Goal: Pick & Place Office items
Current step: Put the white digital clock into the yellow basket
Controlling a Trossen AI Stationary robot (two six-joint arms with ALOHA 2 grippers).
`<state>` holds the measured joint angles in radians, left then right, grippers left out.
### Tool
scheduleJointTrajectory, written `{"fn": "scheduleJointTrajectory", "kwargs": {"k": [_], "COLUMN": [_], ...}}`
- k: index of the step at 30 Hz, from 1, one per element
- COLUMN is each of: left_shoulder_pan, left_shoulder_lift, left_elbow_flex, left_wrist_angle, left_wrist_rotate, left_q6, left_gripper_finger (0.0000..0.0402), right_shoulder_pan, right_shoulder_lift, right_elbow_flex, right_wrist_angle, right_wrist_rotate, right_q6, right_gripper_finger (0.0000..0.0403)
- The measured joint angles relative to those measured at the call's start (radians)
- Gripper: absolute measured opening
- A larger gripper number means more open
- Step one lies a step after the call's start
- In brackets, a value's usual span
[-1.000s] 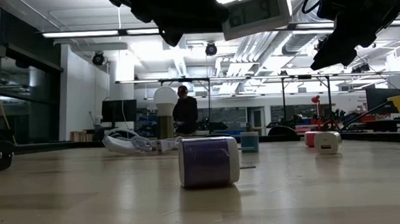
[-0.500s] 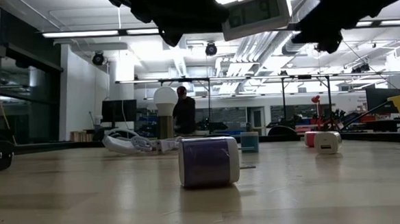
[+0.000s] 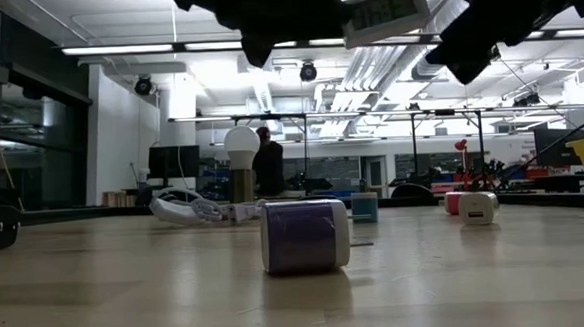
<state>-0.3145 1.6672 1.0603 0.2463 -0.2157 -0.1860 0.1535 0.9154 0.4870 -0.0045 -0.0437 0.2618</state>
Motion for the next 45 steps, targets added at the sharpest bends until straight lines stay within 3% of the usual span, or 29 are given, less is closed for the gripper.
{"fn": "scheduleJointTrajectory", "kwargs": {"k": [4, 15, 33, 45], "left_shoulder_pan": [0.032, 0.094, 0.129, 0.129], "left_shoulder_lift": [0.000, 0.000, 0.000, 0.000], "left_elbow_flex": [0.000, 0.000, 0.000, 0.000], "left_wrist_angle": [0.000, 0.000, 0.002, 0.052], "left_wrist_rotate": [-0.005, -0.030, -0.033, -0.021], "left_q6": [-0.030, -0.051, -0.039, -0.001], "left_gripper_finger": [0.0053, 0.0053, 0.0053, 0.0053], "right_shoulder_pan": [0.040, 0.102, 0.102, 0.102], "right_shoulder_lift": [0.080, 0.170, 0.173, 0.173], "right_elbow_flex": [0.000, 0.000, 0.000, 0.000], "right_wrist_angle": [0.080, 0.199, 0.269, 0.294], "right_wrist_rotate": [0.005, 0.153, 0.224, 0.225], "right_q6": [-0.048, -0.097, -0.139, -0.139], "right_gripper_finger": [0.0141, 0.0141, 0.0140, 0.0113]}}
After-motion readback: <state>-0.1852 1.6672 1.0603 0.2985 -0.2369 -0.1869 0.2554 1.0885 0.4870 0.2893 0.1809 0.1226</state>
